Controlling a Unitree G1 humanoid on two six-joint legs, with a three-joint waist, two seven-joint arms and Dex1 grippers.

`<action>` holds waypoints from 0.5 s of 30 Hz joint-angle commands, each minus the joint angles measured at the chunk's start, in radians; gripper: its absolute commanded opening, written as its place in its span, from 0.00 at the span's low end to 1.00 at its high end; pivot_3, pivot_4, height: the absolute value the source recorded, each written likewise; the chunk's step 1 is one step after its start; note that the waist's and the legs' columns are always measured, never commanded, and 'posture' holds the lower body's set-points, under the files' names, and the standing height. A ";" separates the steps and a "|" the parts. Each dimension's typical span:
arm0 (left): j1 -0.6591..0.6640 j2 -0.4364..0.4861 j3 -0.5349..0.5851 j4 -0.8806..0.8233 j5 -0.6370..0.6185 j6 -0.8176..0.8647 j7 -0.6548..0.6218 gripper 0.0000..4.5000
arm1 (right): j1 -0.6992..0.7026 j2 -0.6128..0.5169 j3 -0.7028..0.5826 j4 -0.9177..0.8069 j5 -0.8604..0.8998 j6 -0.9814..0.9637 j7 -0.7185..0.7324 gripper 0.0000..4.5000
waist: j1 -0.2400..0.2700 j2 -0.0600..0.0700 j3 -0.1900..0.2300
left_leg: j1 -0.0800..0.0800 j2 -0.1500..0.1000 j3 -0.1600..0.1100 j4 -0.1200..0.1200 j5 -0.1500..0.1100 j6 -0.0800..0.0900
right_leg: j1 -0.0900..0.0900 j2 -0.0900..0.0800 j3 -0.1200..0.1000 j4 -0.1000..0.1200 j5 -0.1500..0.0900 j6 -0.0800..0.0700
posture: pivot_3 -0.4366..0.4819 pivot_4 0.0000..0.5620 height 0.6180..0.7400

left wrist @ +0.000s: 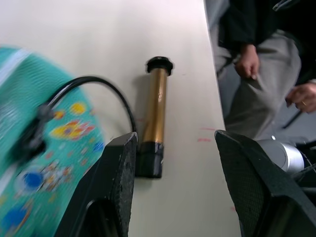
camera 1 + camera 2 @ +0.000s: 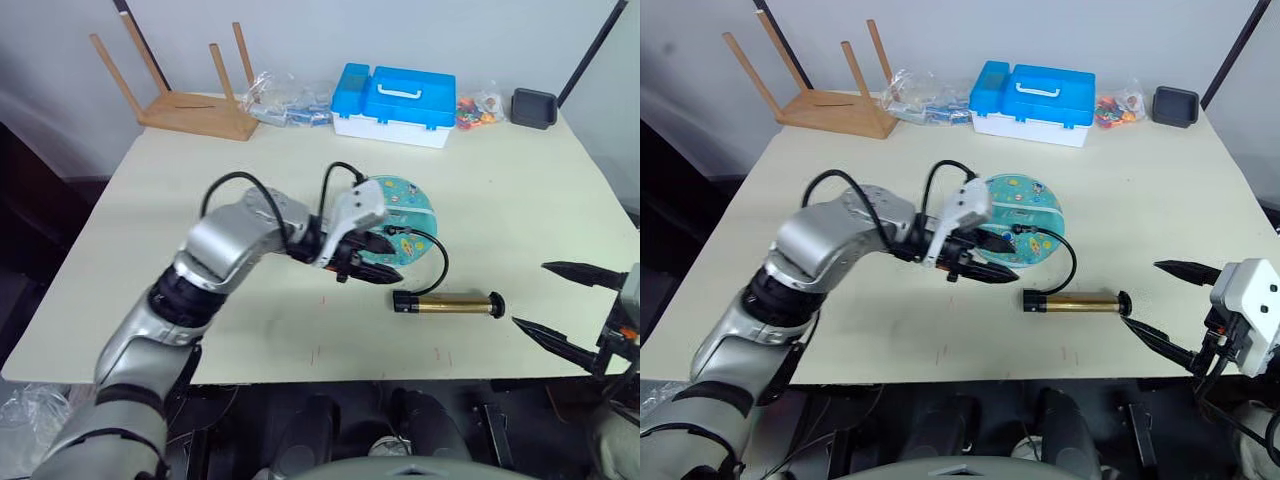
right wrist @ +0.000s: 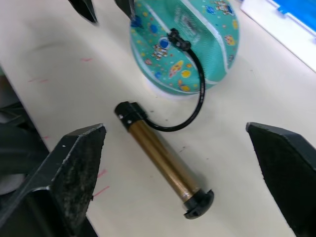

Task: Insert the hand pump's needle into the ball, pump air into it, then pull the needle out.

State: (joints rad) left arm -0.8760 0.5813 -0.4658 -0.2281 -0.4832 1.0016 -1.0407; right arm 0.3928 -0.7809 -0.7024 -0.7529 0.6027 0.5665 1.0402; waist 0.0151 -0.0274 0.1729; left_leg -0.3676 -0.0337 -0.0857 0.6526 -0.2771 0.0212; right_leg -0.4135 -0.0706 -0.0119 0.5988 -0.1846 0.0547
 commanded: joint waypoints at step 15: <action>-0.330 -0.374 -0.385 0.523 0.311 -0.184 -0.136 0.85 | 0.138 -0.031 -0.068 0.039 -0.071 -0.074 0.010 1.00 | 0.001 0.000 0.000 | -0.002 -0.002 0.004 0.002 -0.001 0.002 | 0.000 0.000 0.002 0.000 0.000 0.001 | 0.48 0.27 1.00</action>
State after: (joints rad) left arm -1.1780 0.2283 -0.8407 0.2606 -0.1907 0.8565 -1.1424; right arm 0.5247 -0.8140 -0.7557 -0.7130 0.5355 0.5180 1.0472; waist 0.0166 -0.0273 0.1730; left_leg -0.3693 -0.0356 -0.0809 0.6550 -0.2782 0.0233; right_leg -0.4134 -0.0706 -0.0101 0.5986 -0.1844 0.0557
